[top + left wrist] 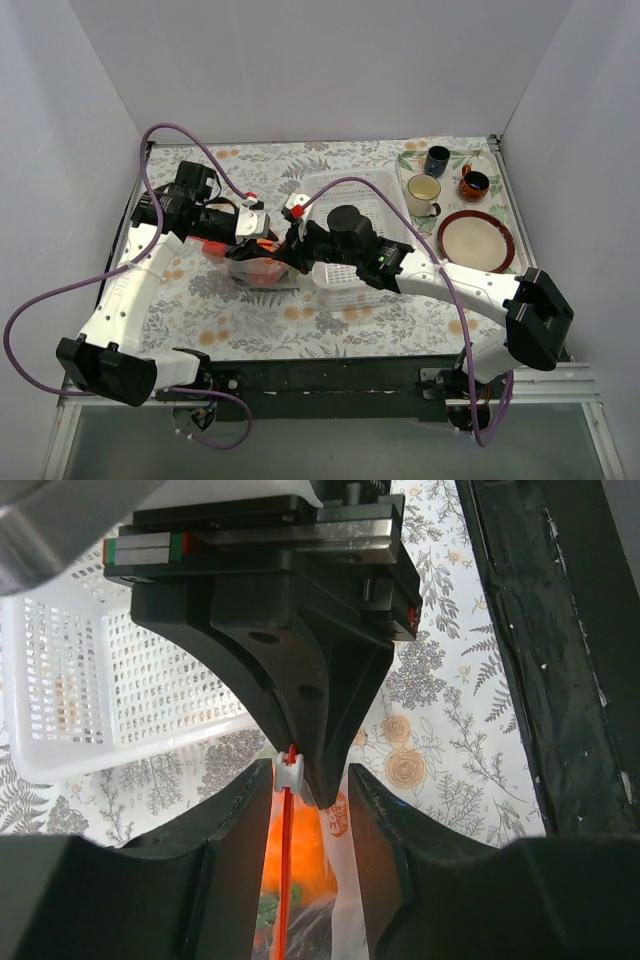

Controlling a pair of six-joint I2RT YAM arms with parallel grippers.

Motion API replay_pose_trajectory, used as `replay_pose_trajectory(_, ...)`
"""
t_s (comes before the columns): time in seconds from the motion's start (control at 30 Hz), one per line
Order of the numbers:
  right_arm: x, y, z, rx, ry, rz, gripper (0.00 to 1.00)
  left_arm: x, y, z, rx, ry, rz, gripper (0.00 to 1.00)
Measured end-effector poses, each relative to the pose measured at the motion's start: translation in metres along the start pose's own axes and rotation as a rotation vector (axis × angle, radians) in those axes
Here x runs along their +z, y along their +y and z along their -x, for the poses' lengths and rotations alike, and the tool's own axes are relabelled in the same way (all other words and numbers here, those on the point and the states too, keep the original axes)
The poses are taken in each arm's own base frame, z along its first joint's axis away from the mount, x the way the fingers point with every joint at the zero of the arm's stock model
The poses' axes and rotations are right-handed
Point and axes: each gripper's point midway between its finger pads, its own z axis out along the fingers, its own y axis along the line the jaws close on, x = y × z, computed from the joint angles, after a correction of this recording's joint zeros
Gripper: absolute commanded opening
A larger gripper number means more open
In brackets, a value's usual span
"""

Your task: Open the zip-top bag and remove the fake food

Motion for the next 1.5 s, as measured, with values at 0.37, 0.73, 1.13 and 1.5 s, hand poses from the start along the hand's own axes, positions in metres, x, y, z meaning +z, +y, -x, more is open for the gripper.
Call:
replay_pose_trajectory(0.37, 0.004, 0.003, 0.002, -0.001, 0.003, 0.012, 0.01, 0.003, 0.000, -0.004, -0.009, 0.002, 0.002, 0.23)
replay_pose_trajectory(0.73, 0.003, 0.002, 0.000, 0.001, 0.012, 0.004, 0.01, 0.001, 0.000, -0.007, -0.012, 0.023, 0.006, 0.11)
replay_pose_trajectory(1.13, -0.007, -0.008, 0.006, -0.024, 0.002, -0.074, 0.01, -0.003, 0.018, -0.011, 0.030, 0.088, 0.089, 0.09)
replay_pose_trajectory(1.5, -0.027, -0.020, 0.007, -0.033, -0.018, -0.157, 0.01, -0.018, 0.031, -0.040, -0.007, 0.204, 0.192, 0.03)
